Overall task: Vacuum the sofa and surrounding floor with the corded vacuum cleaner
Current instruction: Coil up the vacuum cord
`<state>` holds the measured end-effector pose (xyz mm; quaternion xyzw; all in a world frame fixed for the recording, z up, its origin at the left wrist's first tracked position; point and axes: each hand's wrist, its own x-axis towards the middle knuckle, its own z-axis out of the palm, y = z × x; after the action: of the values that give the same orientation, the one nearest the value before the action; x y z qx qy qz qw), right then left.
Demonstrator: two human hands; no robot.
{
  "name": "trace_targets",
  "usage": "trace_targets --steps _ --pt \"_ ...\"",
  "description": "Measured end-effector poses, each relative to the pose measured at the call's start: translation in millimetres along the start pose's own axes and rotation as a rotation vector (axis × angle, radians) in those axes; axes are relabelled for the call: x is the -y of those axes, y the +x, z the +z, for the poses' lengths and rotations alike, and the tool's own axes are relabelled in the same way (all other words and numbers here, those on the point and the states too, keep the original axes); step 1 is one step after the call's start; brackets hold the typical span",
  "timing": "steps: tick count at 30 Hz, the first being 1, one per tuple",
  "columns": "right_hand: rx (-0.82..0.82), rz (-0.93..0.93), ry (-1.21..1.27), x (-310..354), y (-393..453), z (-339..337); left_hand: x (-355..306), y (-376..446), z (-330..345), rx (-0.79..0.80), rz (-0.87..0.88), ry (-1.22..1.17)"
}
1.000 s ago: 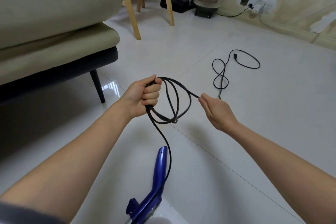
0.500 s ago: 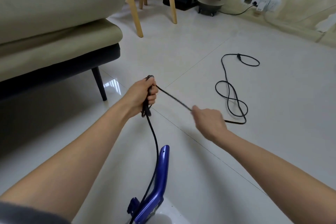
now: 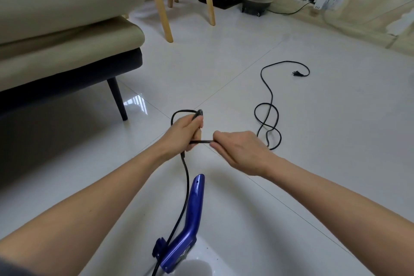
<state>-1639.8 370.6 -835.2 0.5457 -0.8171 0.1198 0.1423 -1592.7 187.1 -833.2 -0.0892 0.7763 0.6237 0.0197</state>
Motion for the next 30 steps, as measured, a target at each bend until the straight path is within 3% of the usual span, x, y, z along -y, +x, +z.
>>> trace_targets --steps 4,9,13,17,22,26,28,30 --pt "0.000 0.112 -0.052 -26 -15 -5 -9 3 -22 0.004 -0.094 -0.126" --pt "-0.082 0.002 -0.078 -10 3 -8 -25 -7 -15 0.326 -0.072 0.029" --pt "-0.199 0.110 -0.111 -19 14 -16 -35 -7 -12 0.370 -0.115 -0.263" --pt "-0.170 0.240 -0.075 -34 9 -17 -45 -6 -14 0.408 -0.168 -0.426" --pt "-0.051 0.511 0.103 -52 -6 -1 -46 1 -22 0.320 -0.211 -0.897" --pt "0.000 0.782 0.300 -57 -12 10 -41 9 -28 0.233 -0.134 -1.311" --pt "0.164 0.904 0.182 -60 -23 14 -40 14 -32 0.105 -0.065 -1.485" --pt "0.381 0.863 -0.164 -60 -34 18 -38 20 -37 -0.061 -0.023 -1.592"
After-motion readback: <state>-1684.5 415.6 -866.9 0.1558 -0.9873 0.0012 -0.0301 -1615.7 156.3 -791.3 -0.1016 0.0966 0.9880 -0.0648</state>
